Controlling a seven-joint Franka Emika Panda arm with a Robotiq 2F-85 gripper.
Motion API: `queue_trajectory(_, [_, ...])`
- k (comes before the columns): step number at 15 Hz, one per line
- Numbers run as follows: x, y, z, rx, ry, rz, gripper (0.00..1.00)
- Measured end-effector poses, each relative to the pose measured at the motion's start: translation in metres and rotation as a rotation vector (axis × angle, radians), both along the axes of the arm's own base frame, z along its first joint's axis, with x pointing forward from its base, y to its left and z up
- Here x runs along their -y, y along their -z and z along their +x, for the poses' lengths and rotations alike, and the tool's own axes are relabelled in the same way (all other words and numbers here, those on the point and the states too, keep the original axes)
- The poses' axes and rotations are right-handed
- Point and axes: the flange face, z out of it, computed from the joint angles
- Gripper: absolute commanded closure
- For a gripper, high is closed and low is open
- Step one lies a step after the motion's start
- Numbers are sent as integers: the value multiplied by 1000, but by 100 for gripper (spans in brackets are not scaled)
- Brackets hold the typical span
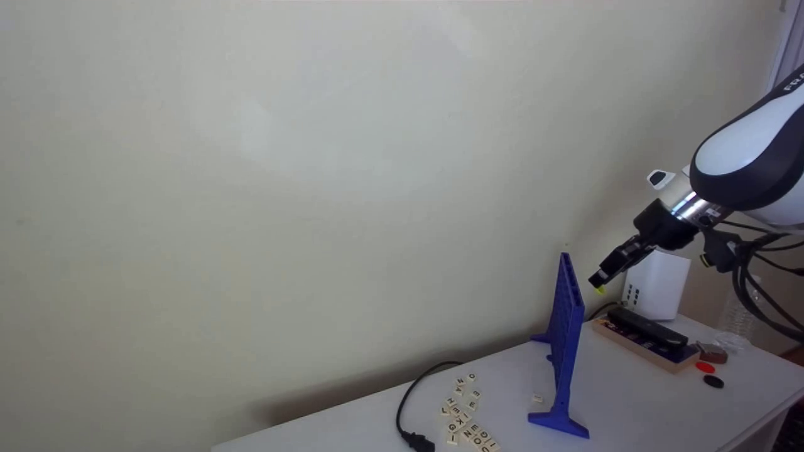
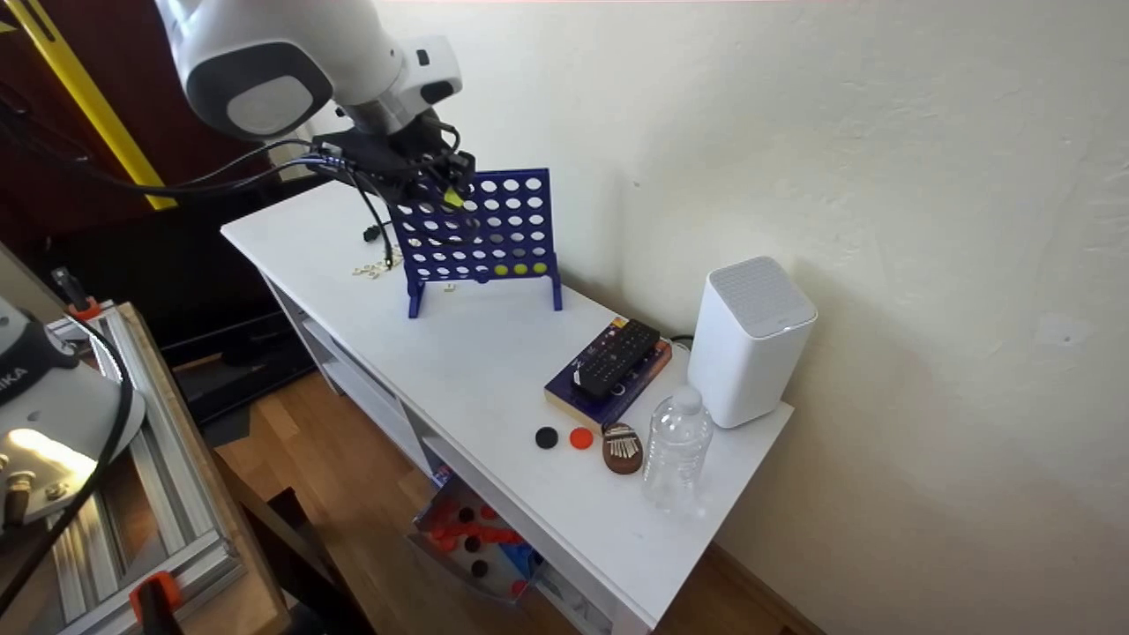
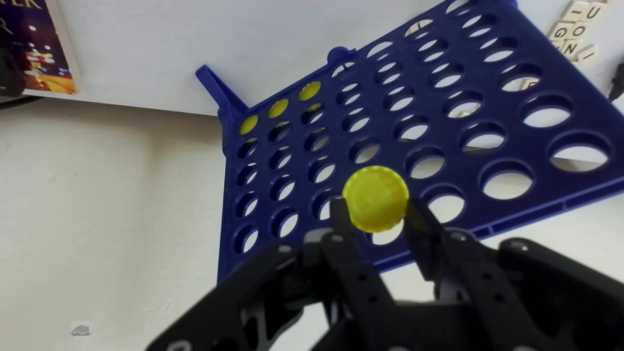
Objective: Put the yellow chip into the connect four game
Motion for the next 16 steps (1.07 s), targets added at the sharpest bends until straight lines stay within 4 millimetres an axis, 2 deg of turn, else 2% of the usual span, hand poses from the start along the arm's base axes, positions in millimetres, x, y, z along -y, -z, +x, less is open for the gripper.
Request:
queue_trajectory(6, [2,-7,1,40,-46,42,92])
queue_trajectory(16, [-10,-15,10,68,-185,85,92])
